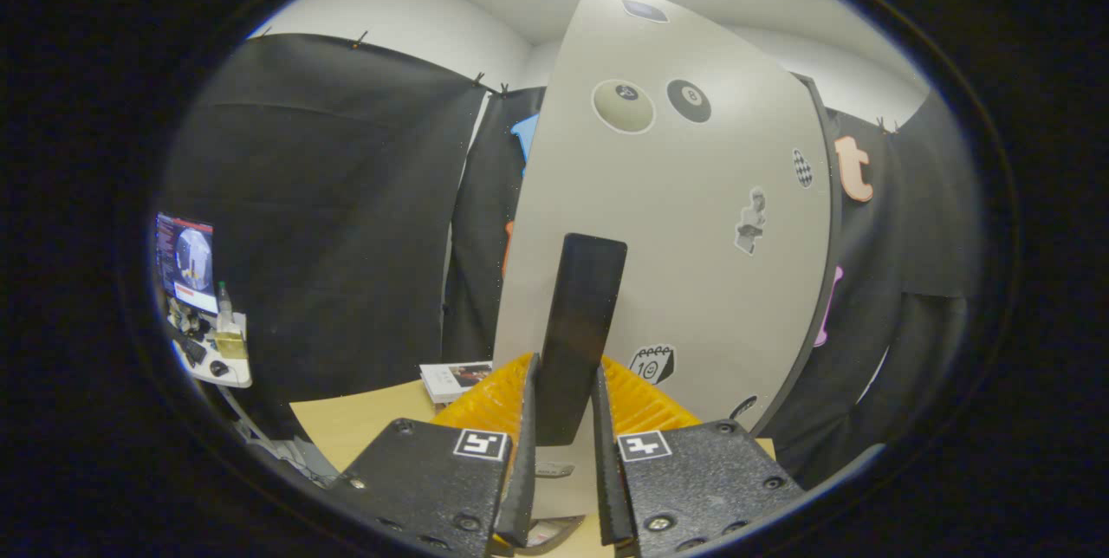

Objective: Open the shoe cabinet door, grab the shoes and put them into the shoe cabinet, then close the shoe cabinet door.

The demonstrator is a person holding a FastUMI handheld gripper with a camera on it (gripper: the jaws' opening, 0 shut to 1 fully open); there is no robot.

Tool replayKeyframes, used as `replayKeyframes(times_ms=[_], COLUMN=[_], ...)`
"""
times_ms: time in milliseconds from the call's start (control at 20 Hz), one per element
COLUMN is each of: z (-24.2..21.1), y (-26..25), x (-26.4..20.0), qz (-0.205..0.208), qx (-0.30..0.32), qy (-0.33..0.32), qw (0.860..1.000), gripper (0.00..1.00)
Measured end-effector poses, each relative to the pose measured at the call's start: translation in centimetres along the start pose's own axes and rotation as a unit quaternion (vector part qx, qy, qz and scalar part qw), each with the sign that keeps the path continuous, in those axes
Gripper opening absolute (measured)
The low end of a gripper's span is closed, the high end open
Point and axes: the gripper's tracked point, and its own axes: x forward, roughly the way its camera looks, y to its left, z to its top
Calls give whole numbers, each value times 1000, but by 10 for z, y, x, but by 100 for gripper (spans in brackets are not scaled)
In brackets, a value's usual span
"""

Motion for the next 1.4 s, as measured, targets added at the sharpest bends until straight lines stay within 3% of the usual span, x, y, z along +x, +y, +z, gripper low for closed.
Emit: replayKeyframes(times_ms=[500,1050,1250,1400], z=[-6,-9,-15,-24], y=[-33,-60,-84,-119], x=[-47,-85,-101,-136], qz=[1,-40,-85,-173], qx=[8,-8,-3,10], qy=[-12,-32,-31,-36], qw=[1000,999,996,984], gripper=[33,33,32,32])
